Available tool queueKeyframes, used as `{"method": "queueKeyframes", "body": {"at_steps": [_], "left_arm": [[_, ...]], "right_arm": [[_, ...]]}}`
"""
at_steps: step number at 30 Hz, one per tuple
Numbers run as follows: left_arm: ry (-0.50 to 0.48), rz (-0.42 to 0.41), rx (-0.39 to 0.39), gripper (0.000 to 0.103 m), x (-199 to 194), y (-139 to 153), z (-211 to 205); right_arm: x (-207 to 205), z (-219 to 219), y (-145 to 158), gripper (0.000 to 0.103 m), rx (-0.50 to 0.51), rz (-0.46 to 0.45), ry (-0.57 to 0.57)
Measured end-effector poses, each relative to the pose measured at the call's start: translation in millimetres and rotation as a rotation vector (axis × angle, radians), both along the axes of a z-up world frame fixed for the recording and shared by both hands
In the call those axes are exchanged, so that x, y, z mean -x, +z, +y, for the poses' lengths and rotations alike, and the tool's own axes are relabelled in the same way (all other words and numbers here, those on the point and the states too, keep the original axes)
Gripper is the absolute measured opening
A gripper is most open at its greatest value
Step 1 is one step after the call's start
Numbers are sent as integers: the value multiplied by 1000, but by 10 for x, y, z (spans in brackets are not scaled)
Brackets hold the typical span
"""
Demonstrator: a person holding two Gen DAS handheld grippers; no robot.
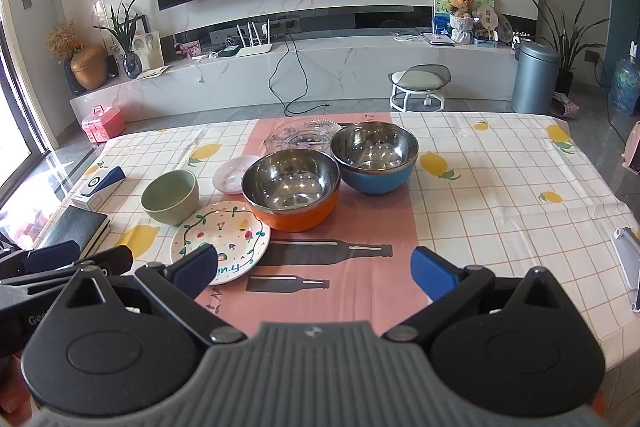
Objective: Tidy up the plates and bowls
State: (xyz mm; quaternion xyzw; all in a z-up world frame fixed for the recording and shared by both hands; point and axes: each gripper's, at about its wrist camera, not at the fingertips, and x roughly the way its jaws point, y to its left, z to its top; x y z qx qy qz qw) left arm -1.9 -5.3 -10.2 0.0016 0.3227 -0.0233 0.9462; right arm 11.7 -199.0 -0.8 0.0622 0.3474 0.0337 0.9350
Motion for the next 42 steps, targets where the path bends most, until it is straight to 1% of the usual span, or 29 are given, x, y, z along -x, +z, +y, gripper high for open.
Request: {"method": "queueKeyframes", "body": {"at_steps": [42], "left_arm": [[-1,8,7,75,8,-36,-5]], "right_arm": [[-29,23,-18,101,-8,27,-7]]}}
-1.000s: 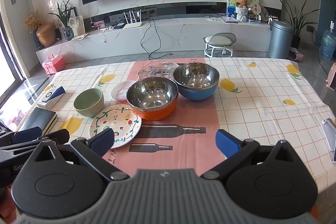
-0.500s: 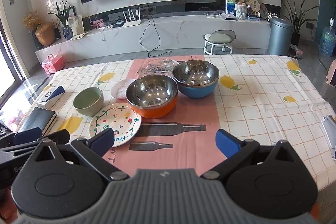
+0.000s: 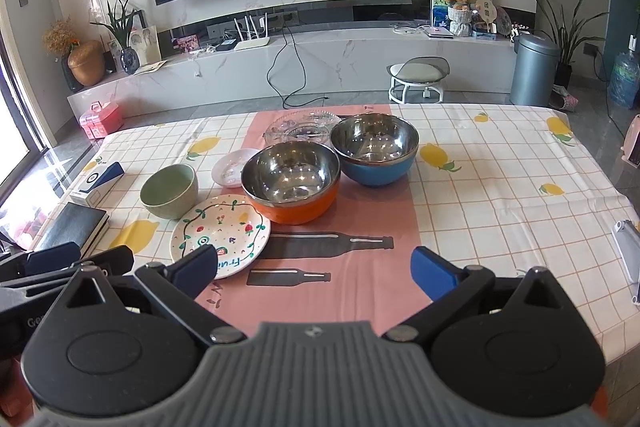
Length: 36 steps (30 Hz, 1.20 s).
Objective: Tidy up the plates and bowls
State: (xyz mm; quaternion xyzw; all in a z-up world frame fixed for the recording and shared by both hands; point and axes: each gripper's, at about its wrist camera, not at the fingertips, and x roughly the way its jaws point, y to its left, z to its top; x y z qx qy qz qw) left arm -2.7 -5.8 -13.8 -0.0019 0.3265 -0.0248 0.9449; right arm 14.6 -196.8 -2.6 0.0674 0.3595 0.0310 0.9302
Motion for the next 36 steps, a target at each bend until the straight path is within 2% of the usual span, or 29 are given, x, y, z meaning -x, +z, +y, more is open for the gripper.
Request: {"method": "queueKeyframes", "body": {"at_steps": [20,27,30,33,36], "left_arm": [[7,16,10,75,8,-45,46],[7,24,21,75,-94,-96,120],[13,28,44,74,-175,-156,198],[20,40,76,69,-273,-249,301],[31,25,61,67,-364,-347,364]], "right_arm": [[-7,28,-26,101,2,12,4],[-72,43,-188,100,-29,-29,39],[-121,27,-282,100,-73,-54,65],[-197,51,-378,100,-93,-80,88],[-303,100,-496,100,-102,-99,113]]}}
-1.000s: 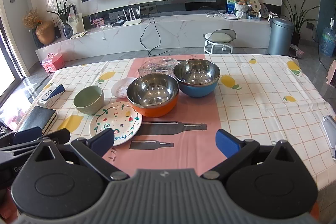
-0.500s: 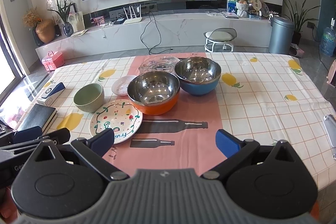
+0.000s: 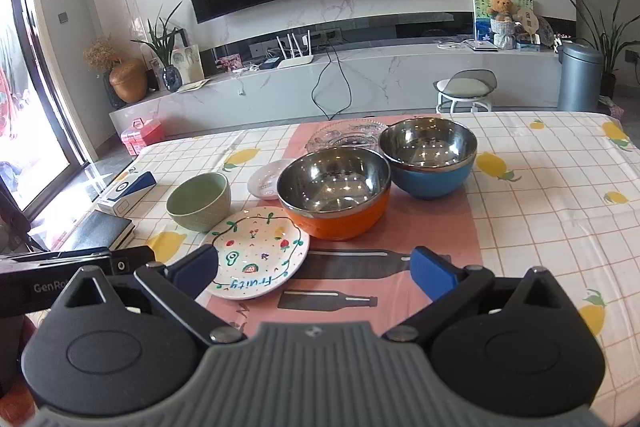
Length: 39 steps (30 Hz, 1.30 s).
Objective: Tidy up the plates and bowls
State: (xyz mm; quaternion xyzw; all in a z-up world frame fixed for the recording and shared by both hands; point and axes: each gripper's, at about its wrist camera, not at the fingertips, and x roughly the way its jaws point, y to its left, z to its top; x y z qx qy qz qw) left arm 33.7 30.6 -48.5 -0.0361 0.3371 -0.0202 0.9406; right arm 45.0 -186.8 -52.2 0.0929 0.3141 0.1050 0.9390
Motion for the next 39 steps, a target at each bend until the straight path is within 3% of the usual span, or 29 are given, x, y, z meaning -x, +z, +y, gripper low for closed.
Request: {"method": "queueKeyframes", "body": {"at_steps": [4,6,7,12,14,21,25,27,32,39], "left_arm": [[-6,-37,9,65,-134,-130,85],[-14,-71,36,65,-213,-223,163],[4,-64,34,65,-262,-261,190],[8,-19,79,67,-473,-423,353],[29,0,153,76,-528,-492,441],[46,34,237,78,-720,-668,507],[66,36,308,74,-800,-763,567],[79,50,327,71,-844,-807,595],[76,72,340,56,-931,-895,623],[68,90,365,45,-1019,-989,618]], "right_arm": [[-190,59,-222,95,-29,15,17],[-300,92,-336,86,-37,36,29],[-352,94,-390,79,-53,44,36],[-562,107,-596,71,-98,71,41],[-649,101,-669,70,-134,94,45],[-914,40,-917,71,-296,180,12],[-1022,6,-1017,70,-325,207,-23],[-1067,-20,-1067,65,-353,215,-30],[-1152,-44,-1125,50,-394,217,-39],[-1254,-17,-1157,42,-433,217,-29]]}}
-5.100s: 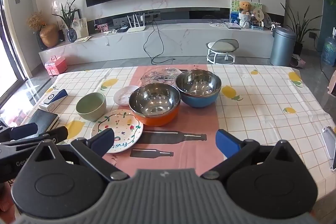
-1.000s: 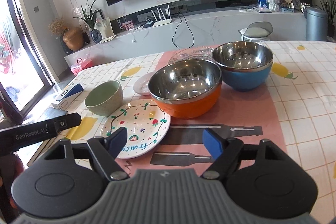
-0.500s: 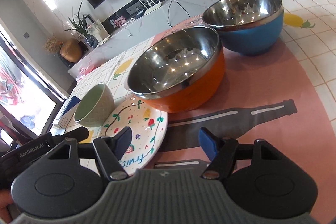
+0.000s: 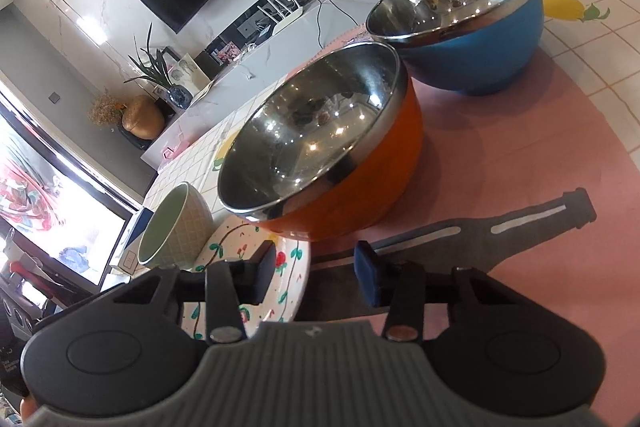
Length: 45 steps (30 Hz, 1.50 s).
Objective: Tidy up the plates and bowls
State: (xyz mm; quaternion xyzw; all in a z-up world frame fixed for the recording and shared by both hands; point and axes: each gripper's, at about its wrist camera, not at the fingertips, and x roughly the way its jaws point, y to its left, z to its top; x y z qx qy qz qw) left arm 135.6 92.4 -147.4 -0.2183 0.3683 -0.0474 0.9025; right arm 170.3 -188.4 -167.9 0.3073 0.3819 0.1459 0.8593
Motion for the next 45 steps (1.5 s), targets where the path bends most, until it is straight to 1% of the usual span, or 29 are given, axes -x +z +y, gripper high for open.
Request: {"method": "queueKeyframes", "body": {"at_steps": [2,4,6,8,9,10,13,15,19,23,26,33,38,41,45], "left_arm": [[-1,-2,1,39,-9,-7,2],[-2,0,6,34,-22,-12,7],[-1,3,7,32,-25,-14,10],[1,4,5,26,-23,-14,9],[3,7,3,23,-25,-12,8],[6,7,3,22,-24,-14,15],[16,9,18,19,-18,-19,29],[25,18,23,17,-13,-10,38],[33,13,18,17,61,42,52],[54,5,46,17,184,102,111],[55,-3,46,17,319,155,99],[56,-4,73,17,669,220,12],[40,12,93,17,862,212,-85],[27,23,101,17,935,193,-134],[14,32,119,17,1012,158,-184]], "right_arm": [[-19,-5,-44,32,-27,14,6],[-36,6,-78,28,-41,19,13],[-39,40,-82,25,-40,17,20],[-59,75,-98,15,-45,29,30],[-61,94,-107,14,-47,27,23],[-60,101,-108,13,-45,28,20],[-59,103,-127,6,-47,41,4],[-55,76,-142,5,-61,52,-4],[-37,98,-93,5,-50,55,-4],[20,110,-41,5,-62,59,10],[92,105,-9,5,-73,66,17],[412,-8,68,5,-94,76,20],[646,-149,71,5,-111,89,7],[755,-245,72,4,-124,97,-10],[893,-335,92,4,-114,90,-23]]}}
